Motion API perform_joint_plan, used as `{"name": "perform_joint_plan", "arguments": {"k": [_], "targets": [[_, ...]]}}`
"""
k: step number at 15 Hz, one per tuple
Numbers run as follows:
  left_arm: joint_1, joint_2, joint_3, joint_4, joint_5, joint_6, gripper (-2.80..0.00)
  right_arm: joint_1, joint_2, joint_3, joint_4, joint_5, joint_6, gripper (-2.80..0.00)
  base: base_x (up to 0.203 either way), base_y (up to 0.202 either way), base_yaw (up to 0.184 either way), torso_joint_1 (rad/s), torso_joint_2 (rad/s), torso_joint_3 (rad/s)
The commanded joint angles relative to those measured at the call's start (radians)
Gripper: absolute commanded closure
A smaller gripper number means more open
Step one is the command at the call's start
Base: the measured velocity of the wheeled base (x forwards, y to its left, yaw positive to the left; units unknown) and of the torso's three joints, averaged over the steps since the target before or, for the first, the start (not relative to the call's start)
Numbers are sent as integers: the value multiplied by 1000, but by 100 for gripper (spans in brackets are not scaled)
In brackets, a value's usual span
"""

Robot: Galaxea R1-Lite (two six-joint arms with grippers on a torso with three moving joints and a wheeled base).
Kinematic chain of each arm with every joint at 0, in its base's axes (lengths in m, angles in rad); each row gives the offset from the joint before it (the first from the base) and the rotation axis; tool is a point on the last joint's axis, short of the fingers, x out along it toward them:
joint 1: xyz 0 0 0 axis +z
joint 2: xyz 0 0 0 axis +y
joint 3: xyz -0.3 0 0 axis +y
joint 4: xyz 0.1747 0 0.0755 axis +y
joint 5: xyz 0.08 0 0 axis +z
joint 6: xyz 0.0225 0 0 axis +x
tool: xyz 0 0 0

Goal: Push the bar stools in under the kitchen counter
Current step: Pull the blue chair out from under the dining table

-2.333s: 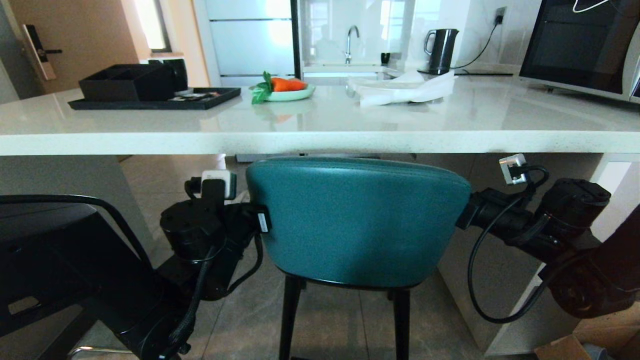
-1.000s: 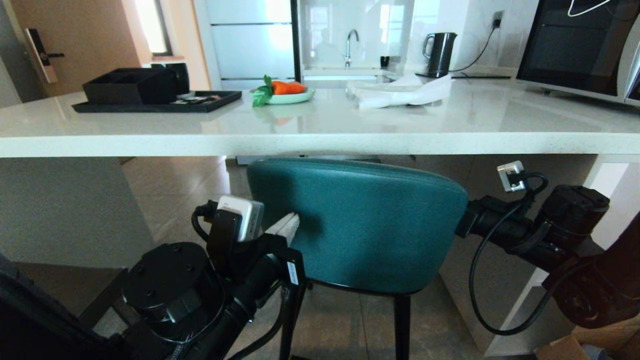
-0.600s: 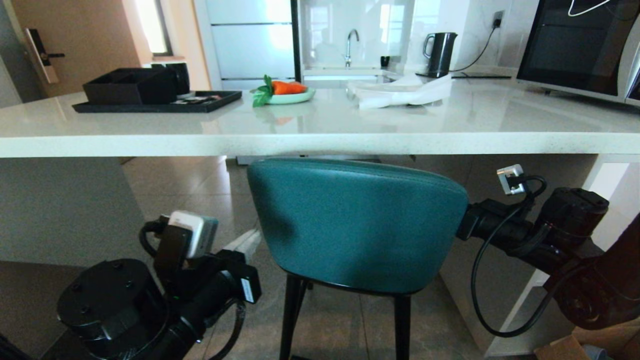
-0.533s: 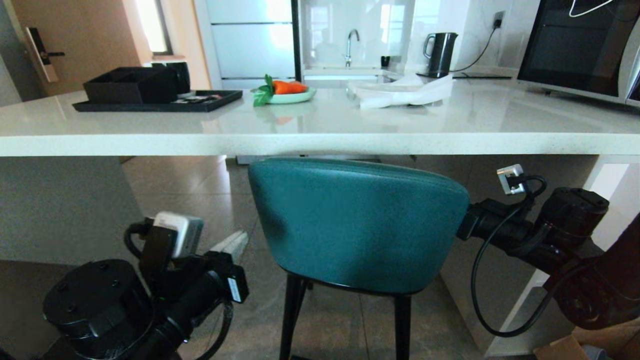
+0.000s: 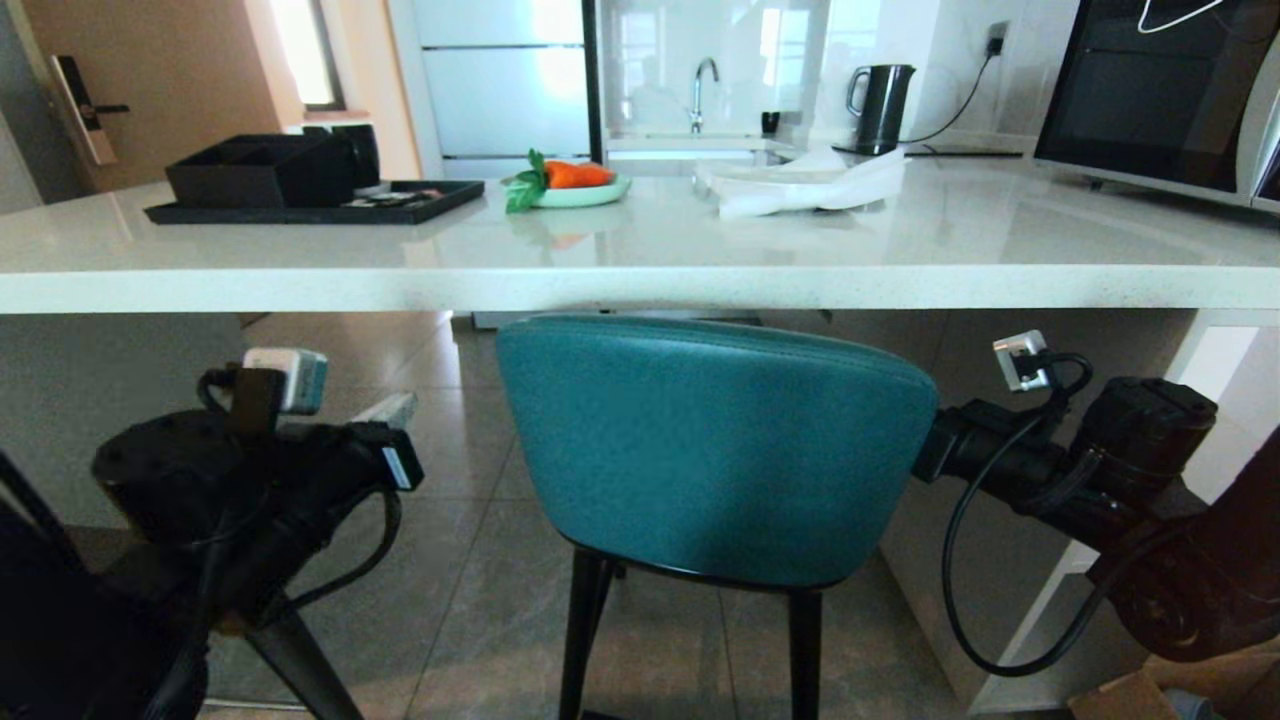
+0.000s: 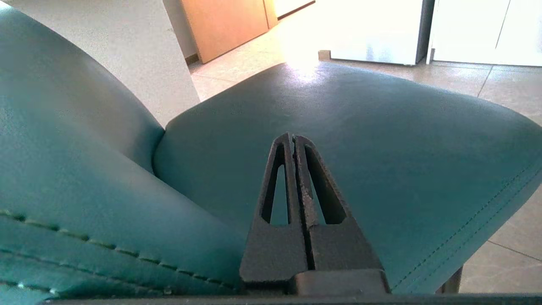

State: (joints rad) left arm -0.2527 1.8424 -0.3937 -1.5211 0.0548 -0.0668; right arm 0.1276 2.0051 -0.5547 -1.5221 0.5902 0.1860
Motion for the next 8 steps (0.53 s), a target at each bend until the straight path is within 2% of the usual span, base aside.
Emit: {"name": "perform_joint_plan", "arguments": {"k": [1,3,6,8], "targets": [[10,143,-125,-9,-22,1,0,0,1,4,-8,3,0,0,0,0,0,0,0,0],[-3,209,-206,-9,-50,4,0,0,1,2,-8,3,0,0,0,0,0,0,0,0],[-11,250,-294,-9,-159,11,0,0,4,2,-8,3,0,0,0,0,0,0,0,0],[-8,299,-342,-9,-175,24,0,0,3,2,-8,3,0,0,0,0,0,0,0,0]]}}
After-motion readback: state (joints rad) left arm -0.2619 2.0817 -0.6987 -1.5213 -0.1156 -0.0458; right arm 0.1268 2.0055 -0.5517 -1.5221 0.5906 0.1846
